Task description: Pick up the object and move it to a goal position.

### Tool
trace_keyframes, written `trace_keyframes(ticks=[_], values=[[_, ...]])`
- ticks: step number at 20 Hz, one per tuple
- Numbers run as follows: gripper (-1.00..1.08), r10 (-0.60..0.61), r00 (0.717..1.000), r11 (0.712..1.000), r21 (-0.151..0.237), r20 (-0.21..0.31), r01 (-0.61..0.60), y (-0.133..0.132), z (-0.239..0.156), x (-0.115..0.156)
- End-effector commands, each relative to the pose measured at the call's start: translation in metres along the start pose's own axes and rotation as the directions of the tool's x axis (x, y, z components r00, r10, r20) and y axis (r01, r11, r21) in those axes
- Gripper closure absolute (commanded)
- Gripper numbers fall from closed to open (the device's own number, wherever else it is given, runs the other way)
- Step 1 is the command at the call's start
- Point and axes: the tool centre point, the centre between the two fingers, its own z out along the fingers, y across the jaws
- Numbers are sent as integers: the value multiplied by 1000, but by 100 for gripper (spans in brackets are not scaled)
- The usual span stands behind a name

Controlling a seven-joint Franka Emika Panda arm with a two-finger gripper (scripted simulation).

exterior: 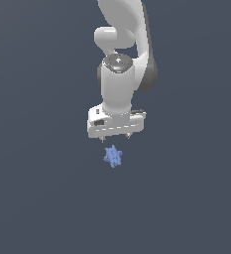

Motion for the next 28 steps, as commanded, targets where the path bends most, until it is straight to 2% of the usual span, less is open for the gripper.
trace_keyframes(ticks=[1, 6, 12, 21, 28], values=[[-92, -55, 998, 998, 1, 5, 55, 1, 7, 0], [-92, -185, 983, 983, 6, 16, 185, 3, 22, 0], [-92, -340, 940, 941, 18, 26, 339, 5, 41, 0], [-92, -549, 835, 835, 43, 31, 548, 8, 69, -1], [-92, -652, 758, 758, 58, 28, 649, 9, 84, -1]])
